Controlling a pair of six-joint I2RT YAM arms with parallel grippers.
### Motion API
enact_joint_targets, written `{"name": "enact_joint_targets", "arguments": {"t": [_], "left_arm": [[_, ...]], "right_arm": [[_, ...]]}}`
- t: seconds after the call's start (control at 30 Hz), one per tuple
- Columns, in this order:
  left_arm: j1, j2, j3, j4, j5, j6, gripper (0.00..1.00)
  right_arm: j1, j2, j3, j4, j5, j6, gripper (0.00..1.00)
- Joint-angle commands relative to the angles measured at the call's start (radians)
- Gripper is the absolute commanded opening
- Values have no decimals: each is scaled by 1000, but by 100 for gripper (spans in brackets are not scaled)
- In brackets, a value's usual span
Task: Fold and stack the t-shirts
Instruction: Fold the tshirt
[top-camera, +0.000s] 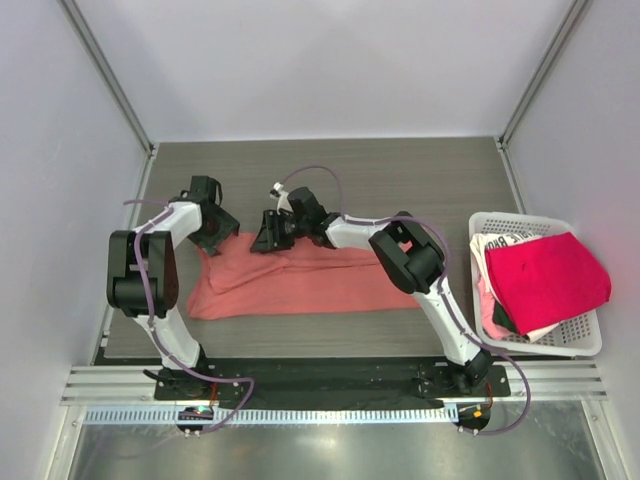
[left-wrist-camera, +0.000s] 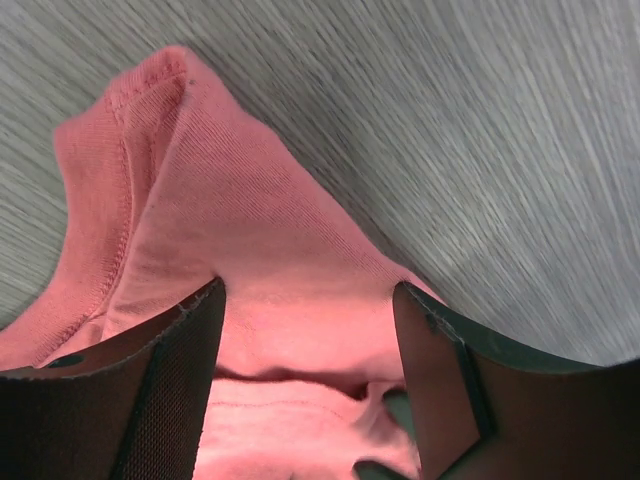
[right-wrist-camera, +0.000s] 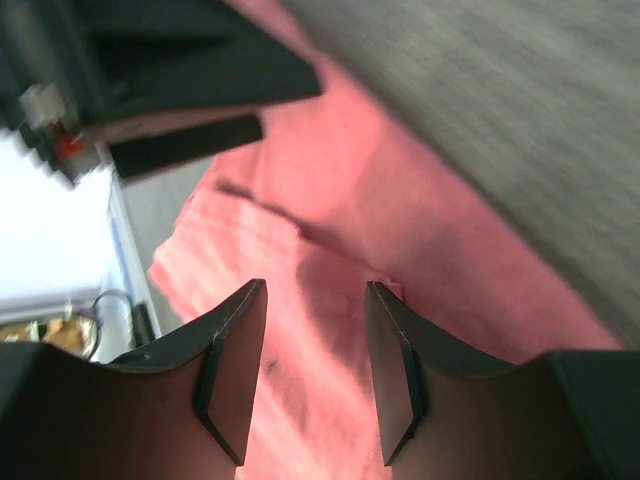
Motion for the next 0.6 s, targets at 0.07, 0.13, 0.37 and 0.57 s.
{"name": "enact_joint_targets", "arguments": {"t": [0.07,0.13,0.37,0.57], "left_arm": [[4,64,55,-62,-58,12,68],[4,65,53,-64,-75,14,68],[4,67,49,-64,-86,23,68],[4,54,47,-67,-93,28,68]], "right_arm": [[25,-3,6,69,-185,27,50],[29,-34,-48,110,-226,35,50],[41,-136,-193,179,-352,24,46],[97,-314,-333,109,-303,-120,45]]}}
